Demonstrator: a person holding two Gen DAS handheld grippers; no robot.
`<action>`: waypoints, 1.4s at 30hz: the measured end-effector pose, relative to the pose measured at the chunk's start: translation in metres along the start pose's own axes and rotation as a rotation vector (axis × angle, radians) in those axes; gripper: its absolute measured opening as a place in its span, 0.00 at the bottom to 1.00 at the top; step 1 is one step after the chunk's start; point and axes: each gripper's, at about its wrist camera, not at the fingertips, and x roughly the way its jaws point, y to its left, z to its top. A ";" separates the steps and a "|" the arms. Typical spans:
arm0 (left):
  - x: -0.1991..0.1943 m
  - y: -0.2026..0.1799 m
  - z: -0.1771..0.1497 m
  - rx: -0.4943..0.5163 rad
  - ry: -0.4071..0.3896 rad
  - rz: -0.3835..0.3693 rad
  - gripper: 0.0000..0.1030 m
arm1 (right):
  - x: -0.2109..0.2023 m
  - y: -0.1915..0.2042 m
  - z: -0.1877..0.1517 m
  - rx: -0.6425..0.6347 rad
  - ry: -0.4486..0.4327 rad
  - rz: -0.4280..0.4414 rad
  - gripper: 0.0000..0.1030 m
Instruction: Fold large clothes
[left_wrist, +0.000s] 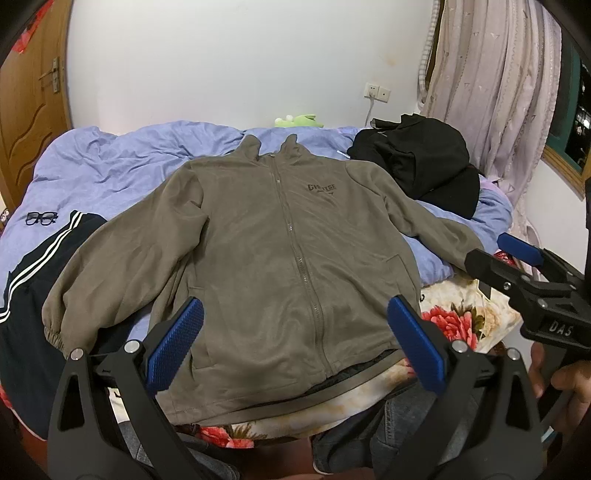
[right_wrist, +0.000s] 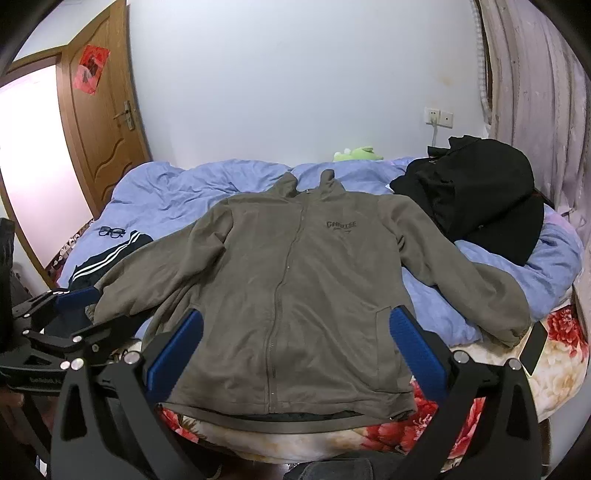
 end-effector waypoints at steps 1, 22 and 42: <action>0.000 0.000 0.000 0.000 0.001 0.001 0.95 | 0.000 0.000 0.000 -0.003 0.000 -0.001 0.96; -0.001 -0.001 -0.005 0.012 -0.012 -0.008 0.95 | 0.007 0.000 0.001 -0.010 0.025 0.026 0.96; 0.017 -0.001 -0.006 0.019 0.015 -0.015 0.95 | 0.025 -0.011 -0.003 0.001 0.020 0.067 0.96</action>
